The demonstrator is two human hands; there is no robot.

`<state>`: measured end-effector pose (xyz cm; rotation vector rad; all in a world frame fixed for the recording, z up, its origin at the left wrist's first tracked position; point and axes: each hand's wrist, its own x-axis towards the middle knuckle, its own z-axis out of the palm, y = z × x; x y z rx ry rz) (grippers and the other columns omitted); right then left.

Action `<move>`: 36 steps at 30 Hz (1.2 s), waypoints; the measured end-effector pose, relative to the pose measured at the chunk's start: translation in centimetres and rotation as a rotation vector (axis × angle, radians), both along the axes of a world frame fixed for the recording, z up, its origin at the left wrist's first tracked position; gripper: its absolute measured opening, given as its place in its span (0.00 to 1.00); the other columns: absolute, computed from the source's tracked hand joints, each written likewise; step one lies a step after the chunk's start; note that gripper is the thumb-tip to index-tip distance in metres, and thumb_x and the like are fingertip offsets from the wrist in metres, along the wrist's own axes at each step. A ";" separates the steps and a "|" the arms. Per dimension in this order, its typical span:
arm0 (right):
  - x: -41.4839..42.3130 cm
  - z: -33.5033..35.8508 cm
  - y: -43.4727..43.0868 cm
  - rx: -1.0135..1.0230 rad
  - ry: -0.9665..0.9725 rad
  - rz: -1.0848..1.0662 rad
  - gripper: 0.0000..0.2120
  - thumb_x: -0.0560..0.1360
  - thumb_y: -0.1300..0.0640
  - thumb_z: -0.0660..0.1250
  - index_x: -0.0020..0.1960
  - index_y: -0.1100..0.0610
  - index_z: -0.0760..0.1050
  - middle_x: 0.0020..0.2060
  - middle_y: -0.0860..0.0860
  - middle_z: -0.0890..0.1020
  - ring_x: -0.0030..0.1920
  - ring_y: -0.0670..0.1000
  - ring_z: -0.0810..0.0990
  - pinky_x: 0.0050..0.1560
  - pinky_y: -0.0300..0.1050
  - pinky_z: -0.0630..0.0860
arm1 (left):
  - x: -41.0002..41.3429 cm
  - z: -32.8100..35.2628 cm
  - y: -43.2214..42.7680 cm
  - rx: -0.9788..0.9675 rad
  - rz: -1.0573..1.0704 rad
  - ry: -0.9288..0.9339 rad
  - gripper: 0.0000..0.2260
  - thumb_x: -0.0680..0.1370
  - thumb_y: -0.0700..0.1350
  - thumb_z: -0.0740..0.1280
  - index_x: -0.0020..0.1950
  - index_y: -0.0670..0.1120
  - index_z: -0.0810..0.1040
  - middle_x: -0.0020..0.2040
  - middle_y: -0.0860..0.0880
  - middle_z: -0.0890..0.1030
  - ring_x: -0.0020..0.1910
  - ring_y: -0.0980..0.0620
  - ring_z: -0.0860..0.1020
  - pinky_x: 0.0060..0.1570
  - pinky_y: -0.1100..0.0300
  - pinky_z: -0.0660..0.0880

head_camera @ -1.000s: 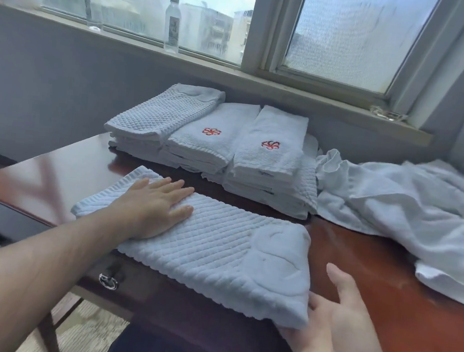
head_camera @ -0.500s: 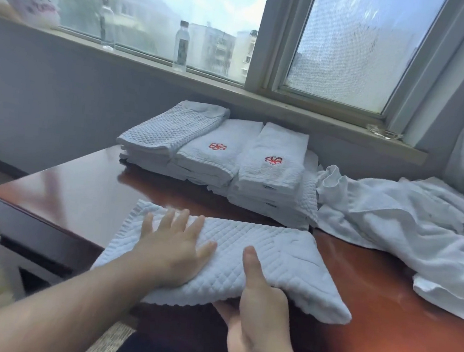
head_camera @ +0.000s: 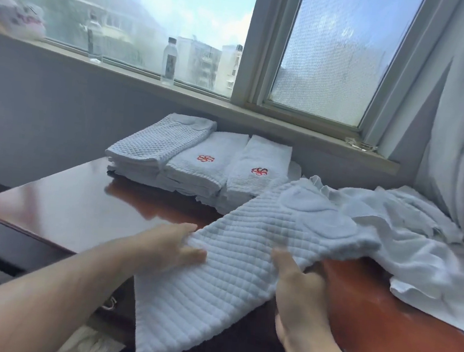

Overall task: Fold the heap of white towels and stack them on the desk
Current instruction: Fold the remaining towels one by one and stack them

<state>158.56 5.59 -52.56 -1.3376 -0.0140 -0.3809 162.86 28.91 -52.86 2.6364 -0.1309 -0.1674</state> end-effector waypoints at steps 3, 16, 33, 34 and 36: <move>1.6 1.6 -1.1 -0.132 -0.084 0.132 0.13 0.71 0.58 0.70 0.54 0.50 0.84 0.49 0.50 0.87 0.51 0.50 0.87 0.44 0.42 0.83 | 0.2 0.1 0.4 -0.187 -0.075 0.011 0.19 0.71 0.63 0.75 0.58 0.58 0.79 0.54 0.61 0.84 0.54 0.62 0.81 0.61 0.55 0.76; 14.0 8.7 1.2 -0.106 -0.006 0.355 0.12 0.79 0.60 0.68 0.60 0.64 0.79 0.52 0.61 0.86 0.53 0.63 0.85 0.51 0.60 0.83 | 4.0 2.6 2.9 -0.595 0.150 -0.192 0.14 0.77 0.63 0.67 0.56 0.57 0.77 0.50 0.57 0.85 0.48 0.59 0.83 0.56 0.52 0.79; 35.3 13.9 7.8 0.033 0.102 0.443 0.21 0.77 0.55 0.64 0.67 0.65 0.74 0.58 0.64 0.83 0.57 0.66 0.83 0.56 0.62 0.80 | 20.5 10.5 7.4 -0.923 0.199 -0.213 0.15 0.79 0.59 0.67 0.59 0.51 0.80 0.49 0.51 0.87 0.47 0.50 0.86 0.51 0.52 0.81; 36.7 13.9 8.2 0.030 0.101 0.431 0.22 0.77 0.55 0.64 0.67 0.66 0.74 0.58 0.65 0.83 0.57 0.66 0.83 0.58 0.64 0.79 | 21.6 10.8 7.6 -0.924 0.211 -0.205 0.16 0.79 0.59 0.67 0.59 0.50 0.81 0.49 0.50 0.87 0.48 0.49 0.86 0.52 0.52 0.82; 39.0 13.0 8.7 -0.003 0.131 0.359 0.23 0.74 0.55 0.65 0.65 0.65 0.76 0.56 0.64 0.83 0.55 0.66 0.84 0.59 0.67 0.79 | 23.7 10.4 7.9 -0.852 0.256 -0.176 0.16 0.80 0.59 0.65 0.58 0.49 0.81 0.48 0.51 0.87 0.46 0.51 0.86 0.49 0.55 0.82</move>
